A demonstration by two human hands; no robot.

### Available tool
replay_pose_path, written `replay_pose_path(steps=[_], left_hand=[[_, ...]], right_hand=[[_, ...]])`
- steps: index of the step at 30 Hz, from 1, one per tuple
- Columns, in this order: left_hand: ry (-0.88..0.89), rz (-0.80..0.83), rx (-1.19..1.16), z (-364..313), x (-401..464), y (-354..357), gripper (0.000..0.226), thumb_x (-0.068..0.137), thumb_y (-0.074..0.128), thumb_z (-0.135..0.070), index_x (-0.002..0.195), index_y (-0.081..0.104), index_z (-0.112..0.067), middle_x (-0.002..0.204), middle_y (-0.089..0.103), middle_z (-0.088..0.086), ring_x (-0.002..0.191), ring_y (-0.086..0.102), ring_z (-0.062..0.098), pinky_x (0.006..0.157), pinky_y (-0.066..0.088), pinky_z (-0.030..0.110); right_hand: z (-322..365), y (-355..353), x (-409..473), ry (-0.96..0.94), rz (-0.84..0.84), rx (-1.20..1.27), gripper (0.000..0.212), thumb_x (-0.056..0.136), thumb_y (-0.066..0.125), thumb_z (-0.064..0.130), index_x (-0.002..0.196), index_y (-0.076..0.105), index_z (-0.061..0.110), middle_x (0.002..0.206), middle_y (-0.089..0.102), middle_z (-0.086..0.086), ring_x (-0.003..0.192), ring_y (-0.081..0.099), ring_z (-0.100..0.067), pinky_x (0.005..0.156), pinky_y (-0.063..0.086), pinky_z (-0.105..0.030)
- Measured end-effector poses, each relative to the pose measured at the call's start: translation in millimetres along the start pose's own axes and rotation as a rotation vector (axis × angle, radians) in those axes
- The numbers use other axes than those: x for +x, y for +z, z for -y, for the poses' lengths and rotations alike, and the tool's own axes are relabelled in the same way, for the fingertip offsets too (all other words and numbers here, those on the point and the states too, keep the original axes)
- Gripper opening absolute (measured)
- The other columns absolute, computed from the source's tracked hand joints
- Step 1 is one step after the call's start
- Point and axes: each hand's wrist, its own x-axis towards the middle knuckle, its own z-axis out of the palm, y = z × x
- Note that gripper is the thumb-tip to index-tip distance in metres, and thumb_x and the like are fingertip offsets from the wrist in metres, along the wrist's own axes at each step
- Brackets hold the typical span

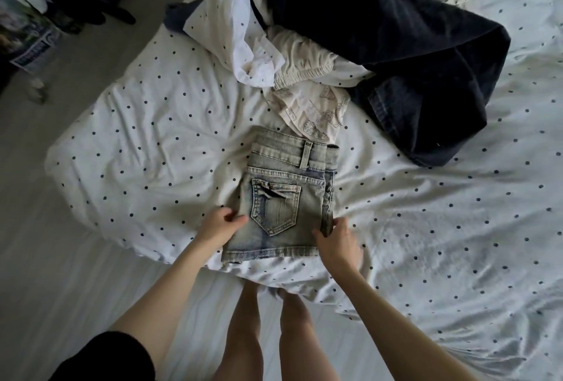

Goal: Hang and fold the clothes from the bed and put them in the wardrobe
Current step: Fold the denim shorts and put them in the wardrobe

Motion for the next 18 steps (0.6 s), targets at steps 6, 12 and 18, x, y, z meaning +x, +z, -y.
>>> replay_pose_path(steps=[6, 12, 18], left_hand=[[-0.254, 0.171, -0.224, -18.6, -14.3, -14.8, 0.022, 0.085, 0.069, -0.016, 0.099, 0.058, -0.003, 0.090, 0.064, 0.012, 0.076, 0.062, 0.022, 0.065, 0.052, 0.030], [-0.375, 0.232, -0.693, -63.4, -13.3, -60.8, 0.015, 0.092, 0.048, 0.001, 0.079, 0.053, -0.003, 0.067, 0.059, 0.010, 0.061, 0.057, 0.017, 0.054, 0.049, 0.022], [-0.025, 0.009, -0.876, -112.8, 10.6, -61.8, 0.017, 0.099, 0.037, -0.004, 0.107, 0.050, -0.001, 0.108, 0.061, 0.017, 0.108, 0.058, 0.030, 0.081, 0.050, 0.032]], right_hand=[[-2.9, -13.1, -4.0, 0.114, 0.148, 0.239, 0.016, 0.085, 0.066, 0.022, 0.079, 0.063, 0.007, 0.074, 0.065, -0.008, 0.069, 0.060, -0.024, 0.062, 0.045, -0.031], [19.4, -68.8, 2.6, 0.172, 0.059, 0.621, 0.024, 0.074, 0.076, 0.007, 0.078, 0.053, 0.011, 0.065, 0.059, -0.005, 0.049, 0.050, -0.013, 0.046, 0.039, -0.026], [70.0, -102.0, 27.6, 0.033, 0.059, 1.104, 0.024, 0.093, 0.057, 0.014, 0.114, 0.056, 0.003, 0.096, 0.065, -0.011, 0.085, 0.063, -0.021, 0.073, 0.051, -0.029]])
